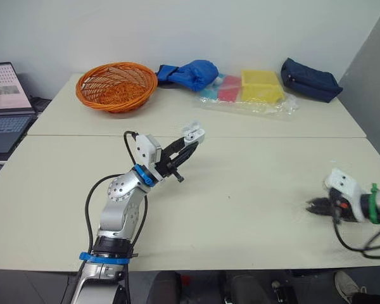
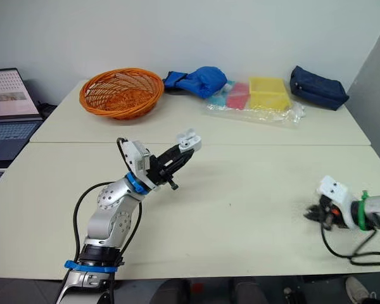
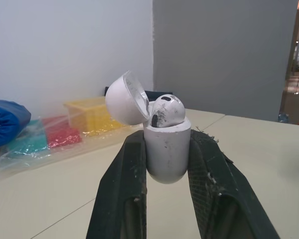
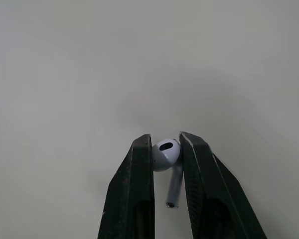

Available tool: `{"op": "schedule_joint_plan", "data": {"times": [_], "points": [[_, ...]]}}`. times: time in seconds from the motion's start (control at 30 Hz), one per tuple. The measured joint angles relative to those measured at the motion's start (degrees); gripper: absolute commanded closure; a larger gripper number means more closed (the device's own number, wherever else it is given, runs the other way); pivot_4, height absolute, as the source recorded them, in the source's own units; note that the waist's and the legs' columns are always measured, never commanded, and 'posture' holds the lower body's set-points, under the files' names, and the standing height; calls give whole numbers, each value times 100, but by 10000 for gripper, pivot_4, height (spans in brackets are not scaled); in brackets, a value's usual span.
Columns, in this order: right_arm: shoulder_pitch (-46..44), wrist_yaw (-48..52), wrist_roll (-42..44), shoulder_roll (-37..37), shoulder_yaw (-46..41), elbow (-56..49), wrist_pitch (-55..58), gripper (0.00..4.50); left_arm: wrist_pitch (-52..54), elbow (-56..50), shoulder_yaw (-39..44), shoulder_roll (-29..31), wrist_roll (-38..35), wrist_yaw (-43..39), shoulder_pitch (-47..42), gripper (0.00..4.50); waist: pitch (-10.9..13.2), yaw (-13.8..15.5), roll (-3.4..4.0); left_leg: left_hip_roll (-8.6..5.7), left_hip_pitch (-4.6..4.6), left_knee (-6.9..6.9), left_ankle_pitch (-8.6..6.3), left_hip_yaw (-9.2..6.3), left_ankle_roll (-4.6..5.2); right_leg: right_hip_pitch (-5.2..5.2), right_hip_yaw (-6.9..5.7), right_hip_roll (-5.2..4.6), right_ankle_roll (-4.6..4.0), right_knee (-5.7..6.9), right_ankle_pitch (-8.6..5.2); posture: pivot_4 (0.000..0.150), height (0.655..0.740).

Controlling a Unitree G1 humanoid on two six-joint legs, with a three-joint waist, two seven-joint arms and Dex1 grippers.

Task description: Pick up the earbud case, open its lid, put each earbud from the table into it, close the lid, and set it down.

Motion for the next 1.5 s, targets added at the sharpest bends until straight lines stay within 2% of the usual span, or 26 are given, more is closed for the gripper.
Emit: {"op": "schedule_joint_plan", "data": {"times": [0.13, 0.27, 0.47, 0.63, 0.8, 1.5], "points": [[202, 380, -452, -463, 118, 559, -786, 40943, 0, -1, -22, -16, 1, 7, 11, 37504, 1, -13, 0, -2, 4, 0, 0, 5, 0, 0, 5, 0, -1, 2, 0, 1500, 7400], [-143, 332, -1036, -565, 290, 1515, -1676, 40943, 1, -8, -22, -18, 1, 13, 81, 37504, 1, -10, -1, -1, 2, -2, 0, 4, 0, -1, 2, 1, -1, 1, 0, 1500, 7400], [-467, 313, -1291, -356, 402, 2312, -2219, 40943, 6, -122, -33, -28, 1, 31, 122, 37504, 0, -6, -1, -1, 3, -3, 0, 2, 0, 3, 3, 2, -1, 0, 0, 1500, 7400], [-468, 333, -1241, -227, 294, 2461, -2204, 40943, 50, -256, -31, -5, 0, 58, 290, 37504, 1, -2, -8, -4, 30, 1, 0, 1, 0, 33, 2, -3, 0, -3, 1, 1500, 7400], [-478, 308, -1212, -113, 150, 2504, -2034, 25082, 126, -385, -31, -6, -4, 130, 302, 37504, 0, -1, -15, -3, 46, 0, 0, 2, 0, 46, 4, -4, -31, -1, -17, 1500, 7400], [-287, 449, -1262, -223, 67, 2695, -2268, 25082, 174, -414, -37, -23, -4, 143, 357, 37504, -1, 37, -15, -5, 44, -2, 0, 0, -1, 47, 1, -5, -9, -3, -5, 1500, 7400]]}}
